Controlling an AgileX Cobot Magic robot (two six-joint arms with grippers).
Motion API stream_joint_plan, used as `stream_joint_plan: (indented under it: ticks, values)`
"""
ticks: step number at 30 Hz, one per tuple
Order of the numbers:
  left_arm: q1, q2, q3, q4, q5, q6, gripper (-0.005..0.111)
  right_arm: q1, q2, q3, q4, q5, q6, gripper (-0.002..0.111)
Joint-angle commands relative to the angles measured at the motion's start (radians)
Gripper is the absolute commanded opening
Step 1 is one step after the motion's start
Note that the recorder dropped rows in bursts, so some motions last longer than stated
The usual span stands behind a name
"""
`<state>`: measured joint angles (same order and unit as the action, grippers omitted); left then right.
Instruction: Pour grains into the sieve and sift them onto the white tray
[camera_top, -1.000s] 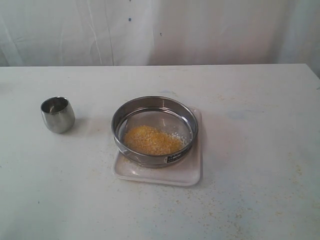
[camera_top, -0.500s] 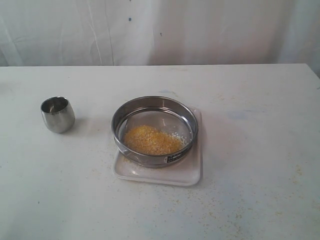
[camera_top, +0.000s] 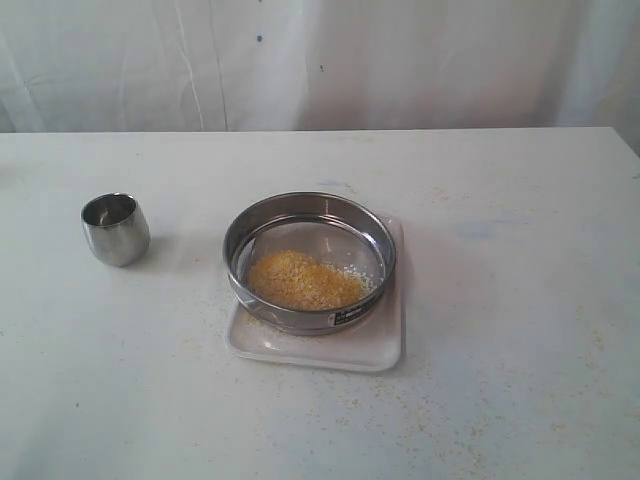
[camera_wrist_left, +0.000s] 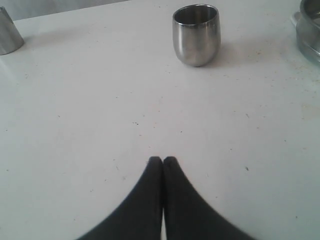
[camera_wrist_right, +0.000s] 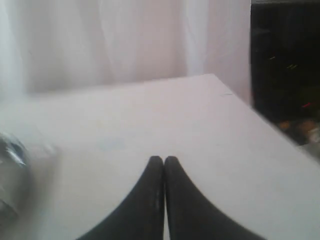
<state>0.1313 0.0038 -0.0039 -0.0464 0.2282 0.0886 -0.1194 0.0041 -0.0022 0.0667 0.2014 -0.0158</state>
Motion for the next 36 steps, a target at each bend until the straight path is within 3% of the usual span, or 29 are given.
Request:
stream_joint_plan:
  ticks: [1,2,7,9,10,12,13,15,17,19,22,26,29,33,36]
  values:
    - [-0.003,-0.004,0.004,-0.012,0.003,-0.002,0.0,0.004,-0.004,0.002,0.746,-0.195,0.465,0.0]
    - [-0.003,-0.004,0.004,-0.012,0.003,-0.002,0.0,0.004,-0.004,0.002,0.928,-0.17,0.621,0.0]
    - [-0.003,-0.004,0.004,-0.012,0.003,-0.002,0.0,0.004,-0.004,-0.006,1.068,-0.121,0.824,0.0]
    - [-0.003,-0.004,0.004,-0.012,0.003,-0.002,0.0,0.004,-0.004,-0.035,1.126,-0.201,0.972,0.0]
    - [-0.003,-0.004,0.004,-0.012,0.003,-0.002,0.0,0.004,-0.004,-0.081,1.126,-0.359,1.024,0.0]
    - [-0.003,-0.004,0.004,-0.012,0.003,-0.002,0.0,0.004,-0.004,-0.164,0.966,-0.636,0.987,0.0]
    - [-0.003,-0.004,0.004,-0.012,0.003,-0.002,0.0,0.004,-0.004,-0.203,0.785,-0.804,0.878,0.0]
    - [-0.003,-0.004,0.004,-0.012,0.003,-0.002,0.0,0.004,0.007,-0.273,0.4,-0.899,0.609,0.0]
    - [-0.003,-0.004,0.004,-0.012,0.003,-0.002,0.0,0.004,0.078,-0.338,-0.067,-0.728,0.405,0.0]
    - [-0.003,-0.004,0.004,-0.012,0.003,-0.002,0.0,0.001,0.243,-0.343,-0.312,-0.485,0.33,0.0]
    - [-0.003,-0.004,0.004,-0.012,0.003,-0.002,0.0,0.001,0.44,-0.345,-0.231,-0.336,0.335,0.0]
    - [-0.003,-0.004,0.004,-0.012,0.003,-0.002,0.0,0.001,0.648,-0.345,-0.148,-0.428,0.362,0.0]
    - [-0.003,-0.004,0.004,-0.012,0.003,-0.002,0.0,0.001,0.727,-0.345,-0.144,-0.433,0.487,0.0]
    - [-0.003,-0.004,0.004,-0.012,0.003,-0.002,0.0,0.012,0.747,-0.345,-0.148,-0.135,0.63,0.0]
    - [-0.003,-0.004,0.004,-0.012,0.003,-0.002,0.0,0.016,0.738,-0.357,-0.127,0.019,0.556,0.0]
